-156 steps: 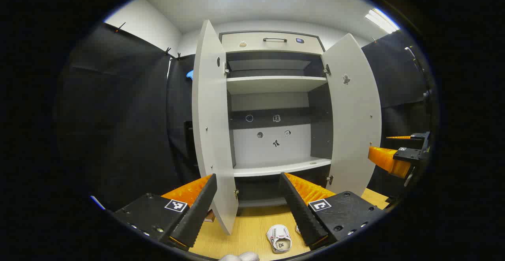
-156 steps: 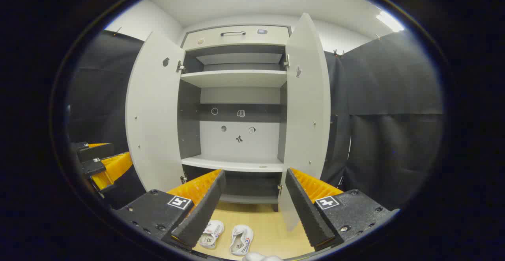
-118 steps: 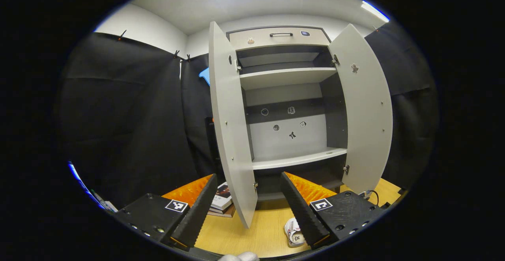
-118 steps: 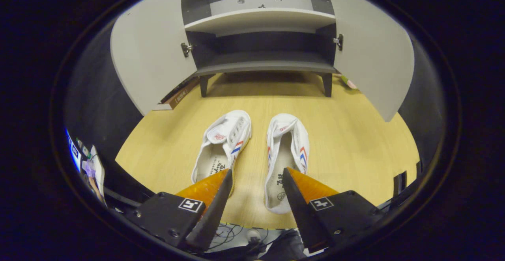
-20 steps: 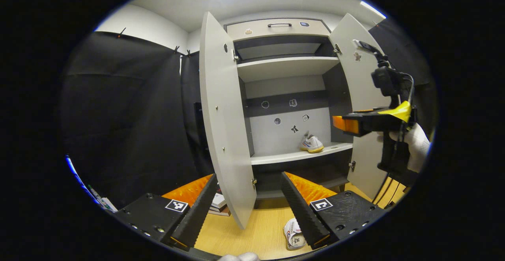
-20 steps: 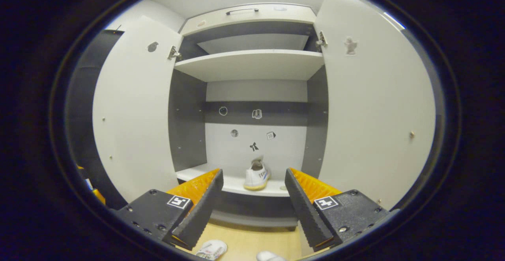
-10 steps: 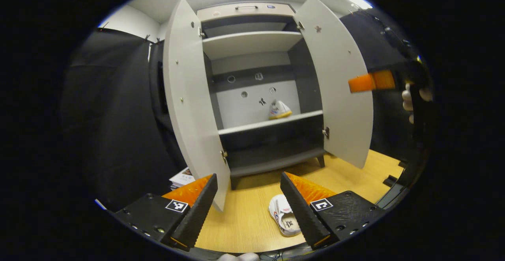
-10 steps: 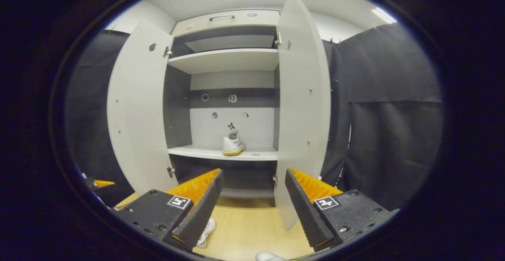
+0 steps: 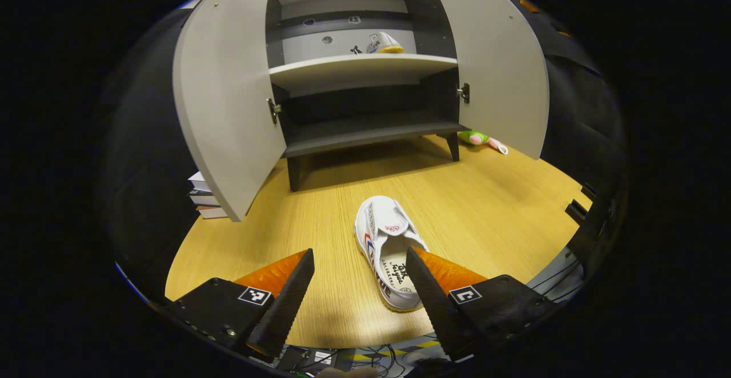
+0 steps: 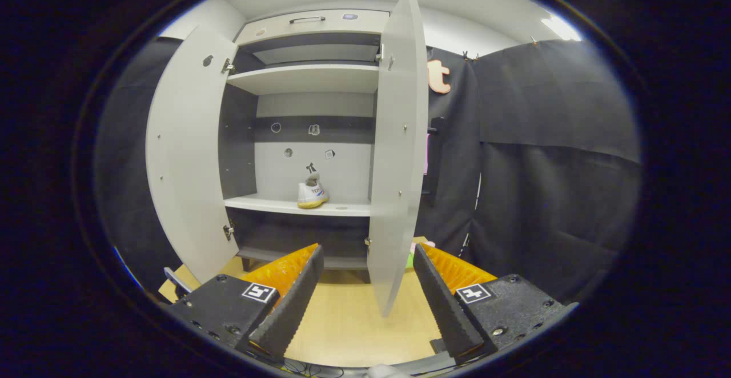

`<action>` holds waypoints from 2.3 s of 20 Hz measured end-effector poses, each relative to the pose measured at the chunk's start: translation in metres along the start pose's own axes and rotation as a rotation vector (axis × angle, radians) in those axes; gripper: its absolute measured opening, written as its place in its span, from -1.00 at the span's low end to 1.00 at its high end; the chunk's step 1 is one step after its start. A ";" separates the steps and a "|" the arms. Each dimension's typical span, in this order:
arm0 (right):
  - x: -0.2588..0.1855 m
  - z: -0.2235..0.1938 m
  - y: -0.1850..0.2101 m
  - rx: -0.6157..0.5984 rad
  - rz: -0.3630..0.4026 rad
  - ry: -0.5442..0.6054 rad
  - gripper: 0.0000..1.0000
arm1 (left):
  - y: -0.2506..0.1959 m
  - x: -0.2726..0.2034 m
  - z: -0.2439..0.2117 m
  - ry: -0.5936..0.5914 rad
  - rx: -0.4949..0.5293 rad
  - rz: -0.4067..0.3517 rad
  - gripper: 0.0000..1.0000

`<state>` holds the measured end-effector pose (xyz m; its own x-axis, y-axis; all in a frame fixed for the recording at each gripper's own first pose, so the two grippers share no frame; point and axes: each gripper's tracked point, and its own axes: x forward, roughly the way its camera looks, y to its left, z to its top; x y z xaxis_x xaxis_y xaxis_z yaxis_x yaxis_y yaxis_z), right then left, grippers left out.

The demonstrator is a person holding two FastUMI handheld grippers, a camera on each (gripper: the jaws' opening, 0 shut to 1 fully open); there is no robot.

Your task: Grab one shoe with the right hand and put it into the shoe cabinet, grab the other shoe with the left hand and put it into the shoe cabinet; then close the right door with the right hand and the left door with the left hand.

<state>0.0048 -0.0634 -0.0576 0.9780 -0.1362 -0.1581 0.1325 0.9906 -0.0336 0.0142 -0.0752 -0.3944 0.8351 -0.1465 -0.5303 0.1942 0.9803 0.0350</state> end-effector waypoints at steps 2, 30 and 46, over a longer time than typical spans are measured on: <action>0.000 0.000 0.003 0.002 0.009 0.011 1.00 | 0.001 0.024 -0.018 0.045 0.013 0.007 0.94; 0.009 -0.017 -0.001 0.011 0.038 0.036 0.99 | 0.028 0.089 0.039 0.098 -0.019 0.017 -0.94; 0.022 0.038 0.037 -0.034 0.264 -0.131 0.99 | 0.083 -0.035 0.285 -0.254 -0.069 0.177 -0.94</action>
<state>0.0374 -0.0292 -0.0249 0.9907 0.1308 -0.0371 -0.1324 0.9903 -0.0421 0.1478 -0.0260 -0.1315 0.9562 0.0073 -0.2926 0.0063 0.9989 0.0456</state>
